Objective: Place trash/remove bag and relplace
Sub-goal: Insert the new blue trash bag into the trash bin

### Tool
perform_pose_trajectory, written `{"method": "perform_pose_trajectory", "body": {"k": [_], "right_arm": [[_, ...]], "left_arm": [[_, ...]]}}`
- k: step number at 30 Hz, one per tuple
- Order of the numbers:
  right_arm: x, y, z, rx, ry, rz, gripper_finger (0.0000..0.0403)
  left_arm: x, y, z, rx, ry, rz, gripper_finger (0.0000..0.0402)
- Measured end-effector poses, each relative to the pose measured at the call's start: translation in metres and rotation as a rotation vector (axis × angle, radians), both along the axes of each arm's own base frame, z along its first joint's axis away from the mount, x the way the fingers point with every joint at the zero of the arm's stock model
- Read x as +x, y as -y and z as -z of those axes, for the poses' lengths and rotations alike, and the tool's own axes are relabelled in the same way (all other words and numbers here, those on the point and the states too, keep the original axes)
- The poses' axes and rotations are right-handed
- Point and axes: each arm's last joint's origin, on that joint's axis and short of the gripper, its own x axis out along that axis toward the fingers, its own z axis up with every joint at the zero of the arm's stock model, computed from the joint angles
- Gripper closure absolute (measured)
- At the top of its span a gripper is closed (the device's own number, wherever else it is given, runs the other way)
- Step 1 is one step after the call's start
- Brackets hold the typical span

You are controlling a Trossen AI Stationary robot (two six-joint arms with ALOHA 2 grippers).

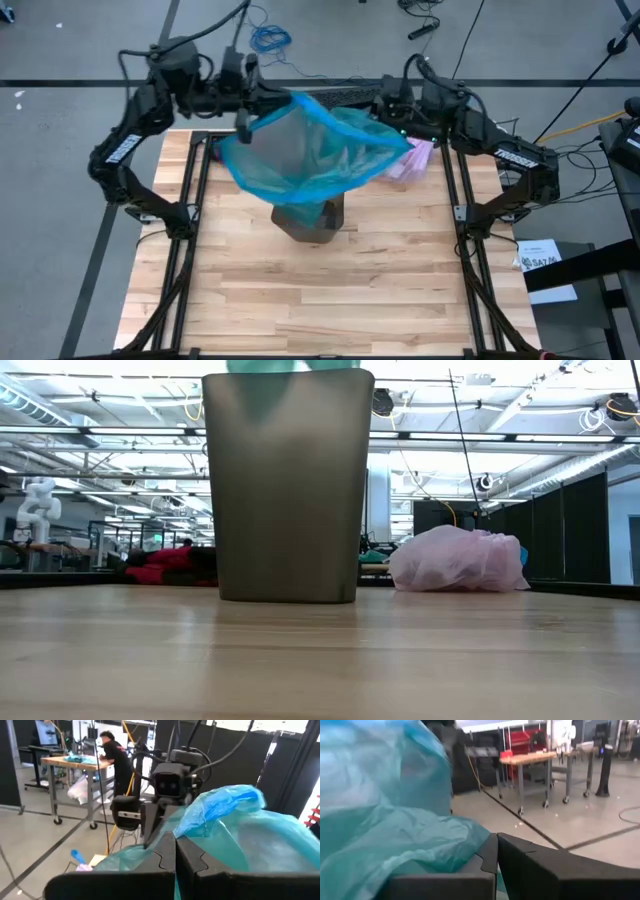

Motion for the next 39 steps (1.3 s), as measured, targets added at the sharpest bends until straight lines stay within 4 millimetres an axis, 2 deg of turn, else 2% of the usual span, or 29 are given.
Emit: {"method": "perform_pose_trajectory", "body": {"k": [5, 8, 11, 14, 18, 21, 26, 31, 39], "right_arm": [[-0.003, 0.0, -0.003, -0.003, 0.017, 0.0, 0.0403], [-0.001, -0.001, 0.0, 0.016, -0.002, -0.006, 0.0403], [0.005, -0.005, 0.006, 0.042, -0.033, -0.025, 0.0403], [0.017, -0.011, 0.013, 0.067, -0.055, -0.05, 0.0403], [0.036, -0.02, 0.026, 0.141, -0.083, -0.124, 0.0403], [0.054, -0.027, 0.04, 0.189, -0.123, -0.175, 0.0403], [0.077, -0.033, 0.059, 0.243, -0.164, -0.243, 0.0403], [0.1, -0.033, 0.086, 0.312, -0.261, -0.277, 0.0403], [0.113, -0.033, 0.129, 0.415, -0.506, -0.231, 0.0403]], "left_arm": [[0.03, -0.002, 0.007, 0.009, 0.022, 0.042, 0.0402], [0.034, -0.001, 0.011, -0.001, -0.006, 0.055, 0.0402], [0.025, 0.002, 0.013, 0.013, -0.055, 0.035, 0.0402], [0.007, 0.007, 0.011, 0.024, -0.099, -0.022, 0.0402], [-0.015, 0.014, 0.007, 0.018, -0.118, -0.056, 0.0402], [-0.024, 0.017, 0.006, 0.013, -0.134, -0.077, 0.0402], [-0.026, 0.017, 0.013, -0.008, -0.206, -0.103, 0.0402], [-0.026, 0.017, 0.016, -0.016, -0.237, -0.111, 0.0402], [-0.033, 0.018, 0.015, -0.017, -0.24, -0.127, 0.0402]]}}
